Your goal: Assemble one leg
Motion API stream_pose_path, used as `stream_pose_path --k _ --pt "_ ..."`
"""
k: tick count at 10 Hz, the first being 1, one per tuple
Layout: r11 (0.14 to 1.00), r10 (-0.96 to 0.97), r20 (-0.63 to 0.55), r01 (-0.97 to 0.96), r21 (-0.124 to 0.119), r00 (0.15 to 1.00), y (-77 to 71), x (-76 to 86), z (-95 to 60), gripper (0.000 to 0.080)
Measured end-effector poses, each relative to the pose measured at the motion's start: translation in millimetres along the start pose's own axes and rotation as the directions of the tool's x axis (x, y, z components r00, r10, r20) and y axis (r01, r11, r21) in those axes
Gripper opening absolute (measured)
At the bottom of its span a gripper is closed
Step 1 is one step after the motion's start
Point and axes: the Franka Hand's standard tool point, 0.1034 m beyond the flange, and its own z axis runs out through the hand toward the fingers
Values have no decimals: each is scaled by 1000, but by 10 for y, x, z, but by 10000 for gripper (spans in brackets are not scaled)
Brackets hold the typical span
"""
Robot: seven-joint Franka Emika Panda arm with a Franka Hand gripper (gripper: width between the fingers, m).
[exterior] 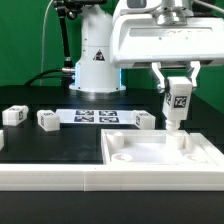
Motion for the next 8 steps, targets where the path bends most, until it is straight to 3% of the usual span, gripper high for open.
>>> stream_pose_path --k 3,5,8 --pt "1000 4 -29 -4 9 1000 -70 236 171 292" --pt "1000 5 -41 -4 11 999 -86 307 313 292" --pt "1000 -3 -32 3 16 999 -164 229 391 292"
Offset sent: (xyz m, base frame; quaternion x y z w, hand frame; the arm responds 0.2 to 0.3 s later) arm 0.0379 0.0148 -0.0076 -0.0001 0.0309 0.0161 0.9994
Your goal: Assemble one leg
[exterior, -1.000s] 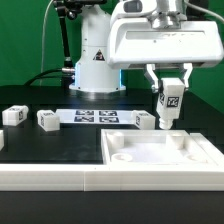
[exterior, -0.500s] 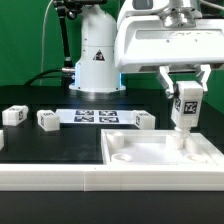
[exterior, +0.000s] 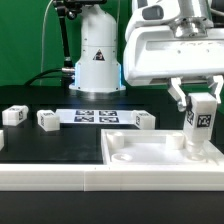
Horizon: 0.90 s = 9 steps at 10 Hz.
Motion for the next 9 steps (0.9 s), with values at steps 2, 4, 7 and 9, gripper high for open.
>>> stream_pose_path --k 2,4,7,9 --pt "1000 3 -12 -3 -1 1000 -50 -32 34 292" --pt "1000 -3 -41 3 -3 999 -78 -14 43 292" --pt "1000 -9 -42 9 -6 999 -52 -14 44 292" --pt "1000 -9 -42 9 -6 999 -45 -17 43 292"
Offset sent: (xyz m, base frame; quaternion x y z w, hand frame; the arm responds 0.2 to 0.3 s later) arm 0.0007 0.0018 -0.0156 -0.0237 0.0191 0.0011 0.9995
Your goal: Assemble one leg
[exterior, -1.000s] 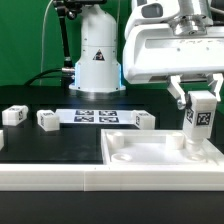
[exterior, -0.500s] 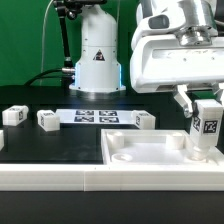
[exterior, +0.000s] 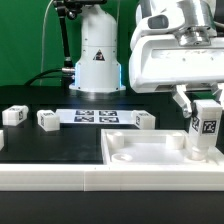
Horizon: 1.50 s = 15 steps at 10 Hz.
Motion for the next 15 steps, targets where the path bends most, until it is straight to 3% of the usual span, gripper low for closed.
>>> stream_pose_path --k 7,15 --pt "1000 2 -2 -2 -4 1000 28 -6 8 292" --pt "1000 4 7 -4 -8 1000 42 -161 74 292"
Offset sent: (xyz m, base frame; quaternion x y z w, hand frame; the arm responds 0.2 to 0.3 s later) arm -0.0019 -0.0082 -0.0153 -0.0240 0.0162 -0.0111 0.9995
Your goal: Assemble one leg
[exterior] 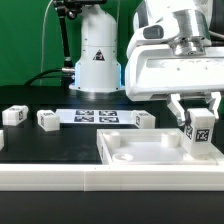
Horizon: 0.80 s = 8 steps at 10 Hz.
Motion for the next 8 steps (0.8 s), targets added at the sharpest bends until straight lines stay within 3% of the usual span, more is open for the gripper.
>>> stream_pose_path --k 3,5,6,8 --pt "1000 1 34 -1 6 999 -5 -21 18 292" --pt "1000 1 36 -1 6 999 -5 -26 20 580" --pt "1000 1 37 -1 6 999 -6 -30 22 628" --pt "1000 1 37 -1 6 999 -6 -32 23 645"
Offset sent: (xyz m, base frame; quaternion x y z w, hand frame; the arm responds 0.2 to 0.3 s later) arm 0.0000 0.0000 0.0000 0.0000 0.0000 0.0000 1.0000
